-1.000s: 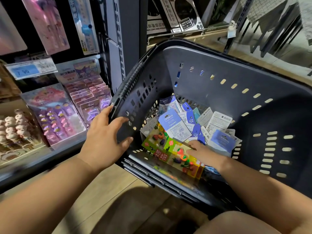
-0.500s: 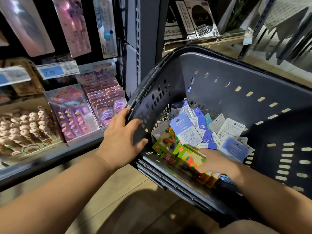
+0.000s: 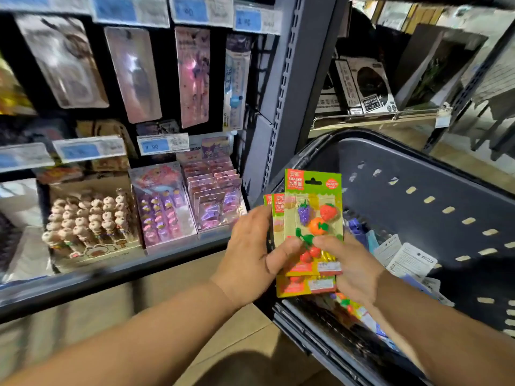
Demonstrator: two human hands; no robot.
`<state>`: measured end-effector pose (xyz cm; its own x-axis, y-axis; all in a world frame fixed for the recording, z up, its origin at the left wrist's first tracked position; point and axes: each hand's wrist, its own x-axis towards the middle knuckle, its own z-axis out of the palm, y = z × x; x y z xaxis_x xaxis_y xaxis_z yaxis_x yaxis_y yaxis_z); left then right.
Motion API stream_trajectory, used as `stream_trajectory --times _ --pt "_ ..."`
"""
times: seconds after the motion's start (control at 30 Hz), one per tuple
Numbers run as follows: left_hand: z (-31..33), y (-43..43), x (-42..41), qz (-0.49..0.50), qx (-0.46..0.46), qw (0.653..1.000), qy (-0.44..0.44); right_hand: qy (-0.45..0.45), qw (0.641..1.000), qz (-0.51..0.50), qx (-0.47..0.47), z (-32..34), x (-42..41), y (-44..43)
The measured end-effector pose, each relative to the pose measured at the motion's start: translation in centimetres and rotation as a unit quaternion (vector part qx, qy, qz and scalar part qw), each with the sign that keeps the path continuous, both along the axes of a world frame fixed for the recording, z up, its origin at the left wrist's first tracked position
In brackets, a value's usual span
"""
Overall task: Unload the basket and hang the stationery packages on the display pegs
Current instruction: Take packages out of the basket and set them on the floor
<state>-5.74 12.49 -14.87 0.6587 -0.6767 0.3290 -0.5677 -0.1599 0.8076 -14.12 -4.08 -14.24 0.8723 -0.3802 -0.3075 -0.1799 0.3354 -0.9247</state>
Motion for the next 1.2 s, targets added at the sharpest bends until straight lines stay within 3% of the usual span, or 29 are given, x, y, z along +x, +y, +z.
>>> stream_trajectory --times 0.1,0.23,0.4,0.57,0.77,0.93,1.03,1.2 --pt "2.4 0.3 0.0 -0.034 -0.153 0.956 0.25 -0.037 0.999 0.023 -0.001 2.3 1.5 2.9" --pt "4.4 2.1 2.1 0.009 -0.194 0.937 0.29 -0.089 0.995 0.038 -0.001 4.8 4.0 6.1" --pt "5.4 7.6 5.3 0.021 -0.117 0.915 0.387 -0.079 0.991 0.093 -0.063 4.6 7.5 10.4" --pt "3.2 13.7 7.4 0.054 -0.139 0.875 0.46 0.016 0.99 0.122 -0.066 1.5 10.9 16.5" --pt "-4.3 21.6 8.6 0.054 -0.116 0.812 0.569 0.094 0.983 0.153 -0.032 -6.3 12.4 23.6" --pt "-12.3 25.3 6.2 0.13 -0.029 0.762 0.634 0.237 0.951 0.2 0.016 -14.3 10.4 27.3" --pt "-16.5 26.3 5.4 0.179 -0.022 0.714 0.677 0.284 0.936 0.205 0.032 -17.4 9.7 28.2" --pt "-19.3 26.5 5.2 0.236 0.105 0.709 0.656 0.325 0.917 0.228 -0.036 -20.2 10.9 28.4"
